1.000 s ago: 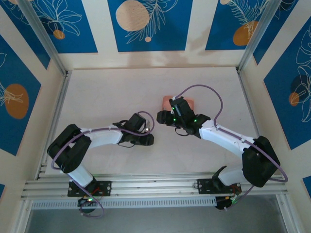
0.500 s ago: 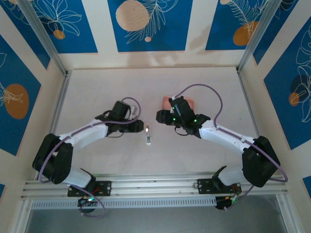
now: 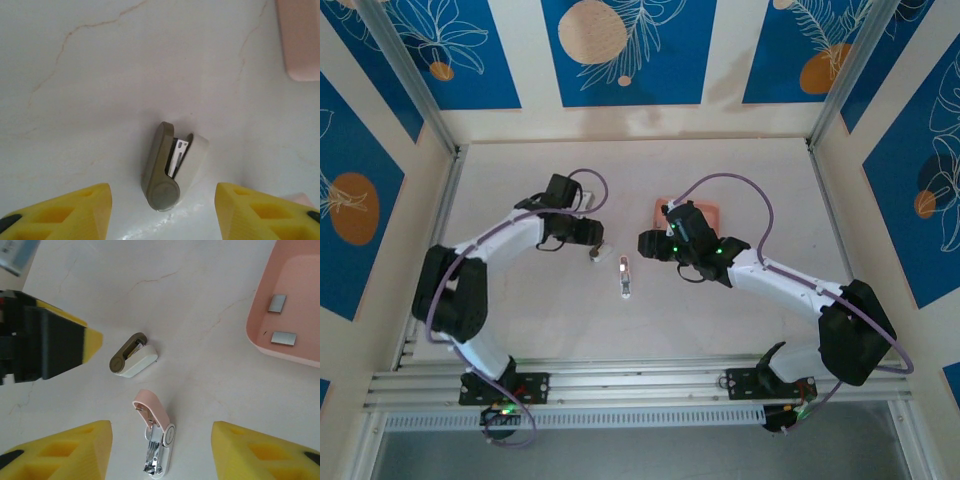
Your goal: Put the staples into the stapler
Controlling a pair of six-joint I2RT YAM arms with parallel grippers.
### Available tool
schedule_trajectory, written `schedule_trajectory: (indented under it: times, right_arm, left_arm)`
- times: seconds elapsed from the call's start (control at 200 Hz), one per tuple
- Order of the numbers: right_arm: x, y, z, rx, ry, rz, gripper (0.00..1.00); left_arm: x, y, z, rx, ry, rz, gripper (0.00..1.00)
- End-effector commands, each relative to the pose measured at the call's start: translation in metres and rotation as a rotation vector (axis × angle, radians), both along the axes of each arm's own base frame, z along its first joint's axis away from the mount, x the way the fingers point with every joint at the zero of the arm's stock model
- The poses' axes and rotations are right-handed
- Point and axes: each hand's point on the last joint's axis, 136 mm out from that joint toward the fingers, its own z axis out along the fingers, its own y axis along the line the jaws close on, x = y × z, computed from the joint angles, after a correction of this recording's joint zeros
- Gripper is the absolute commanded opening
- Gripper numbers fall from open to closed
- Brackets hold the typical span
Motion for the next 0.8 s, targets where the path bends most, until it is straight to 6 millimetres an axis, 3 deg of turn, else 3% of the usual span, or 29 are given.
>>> schedule_trajectory:
  times: [0.0, 0.455, 0.795]
  right_arm:
    - [0.002, 0.001, 0.015, -0.004, -0.041, 0.003, 0.55]
    - [0.002, 0.003, 0.018, -0.002, -0.032, 0.008, 0.55]
    - [0.000, 0.000, 0.016, -0.002, -0.025, -0.002, 0.55]
  left_arm:
    - [-0.003, -0.001, -0.012, 0.035, 0.071, -0.062, 0.58]
    - [0.006, -0.041, -0.035, 0.067, 0.144, -0.185, 0.63]
    - [0.000, -0.038, -0.050, 0.159, 0.183, -0.210, 0.61]
